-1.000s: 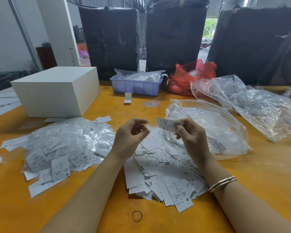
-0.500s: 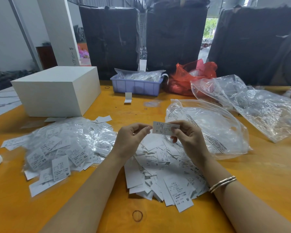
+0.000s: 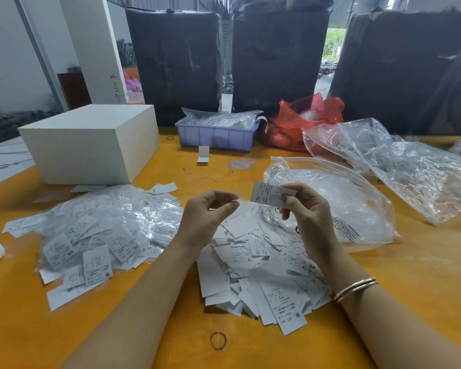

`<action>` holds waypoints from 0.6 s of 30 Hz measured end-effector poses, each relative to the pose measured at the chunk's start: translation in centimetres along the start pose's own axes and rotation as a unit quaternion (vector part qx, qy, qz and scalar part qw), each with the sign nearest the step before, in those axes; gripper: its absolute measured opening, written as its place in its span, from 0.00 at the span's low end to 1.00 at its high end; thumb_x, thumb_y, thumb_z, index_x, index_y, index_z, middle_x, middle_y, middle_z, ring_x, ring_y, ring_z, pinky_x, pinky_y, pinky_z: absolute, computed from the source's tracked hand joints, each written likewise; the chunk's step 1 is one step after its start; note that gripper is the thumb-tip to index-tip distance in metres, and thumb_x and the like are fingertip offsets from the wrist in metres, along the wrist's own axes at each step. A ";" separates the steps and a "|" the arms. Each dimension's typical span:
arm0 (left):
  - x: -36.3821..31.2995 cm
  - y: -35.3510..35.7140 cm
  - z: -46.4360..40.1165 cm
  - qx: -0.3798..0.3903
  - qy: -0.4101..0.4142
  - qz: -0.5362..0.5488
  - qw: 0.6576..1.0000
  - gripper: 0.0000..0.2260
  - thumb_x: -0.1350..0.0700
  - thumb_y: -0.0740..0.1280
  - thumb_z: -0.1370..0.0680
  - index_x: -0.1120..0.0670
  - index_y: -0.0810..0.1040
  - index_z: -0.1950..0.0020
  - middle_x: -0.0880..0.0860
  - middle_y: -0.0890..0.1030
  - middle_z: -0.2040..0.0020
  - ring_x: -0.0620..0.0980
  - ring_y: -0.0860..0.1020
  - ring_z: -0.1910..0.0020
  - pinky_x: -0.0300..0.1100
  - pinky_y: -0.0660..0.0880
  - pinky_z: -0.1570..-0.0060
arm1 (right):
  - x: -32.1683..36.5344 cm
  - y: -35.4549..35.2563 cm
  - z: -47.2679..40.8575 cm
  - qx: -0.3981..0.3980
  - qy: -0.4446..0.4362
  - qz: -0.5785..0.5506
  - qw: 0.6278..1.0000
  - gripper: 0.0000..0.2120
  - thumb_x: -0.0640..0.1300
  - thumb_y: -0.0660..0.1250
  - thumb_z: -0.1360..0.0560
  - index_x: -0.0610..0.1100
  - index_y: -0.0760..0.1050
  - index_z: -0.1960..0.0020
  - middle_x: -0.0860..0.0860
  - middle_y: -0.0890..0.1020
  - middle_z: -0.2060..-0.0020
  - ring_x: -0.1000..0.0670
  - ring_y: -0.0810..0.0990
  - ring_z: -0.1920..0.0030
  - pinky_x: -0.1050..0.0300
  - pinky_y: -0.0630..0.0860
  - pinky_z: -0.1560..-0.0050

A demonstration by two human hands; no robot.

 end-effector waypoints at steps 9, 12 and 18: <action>0.0 -0.2 -0.1 -0.007 0.025 -0.030 0.999 0.07 0.61 0.72 0.28 0.48 0.81 0.57 0.45 0.81 0.62 0.34 0.76 0.64 0.27 0.73 0.61 | 0.7 0.3 0.1 0.010 -0.061 0.099 0.993 0.16 0.27 0.61 0.25 0.47 0.77 0.55 0.51 0.80 0.63 0.57 0.76 0.69 0.63 0.76 0.67; 0.0 -0.2 -0.1 -0.005 0.033 -0.043 0.998 0.07 0.60 0.72 0.27 0.48 0.81 0.57 0.46 0.81 0.61 0.34 0.76 0.63 0.28 0.74 0.60 | 1.1 0.6 0.4 0.015 -0.100 0.163 0.981 0.13 0.28 0.62 0.26 0.45 0.77 0.53 0.52 0.80 0.62 0.56 0.77 0.66 0.61 0.77 0.64; 0.1 -0.1 -0.1 0.003 0.031 -0.046 0.998 0.05 0.58 0.70 0.25 0.48 0.81 0.56 0.46 0.82 0.59 0.35 0.77 0.61 0.28 0.74 0.60 | 0.2 1.0 0.5 0.070 -0.030 0.112 0.991 0.09 0.28 0.60 0.24 0.36 0.77 0.51 0.45 0.80 0.62 0.57 0.75 0.68 0.62 0.74 0.68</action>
Point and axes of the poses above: each hand's wrist, its own z-axis away from the middle knuckle, its own y-axis out of the palm, x = y × z, the point moved 5 cm from there along -z, towards the middle knuckle
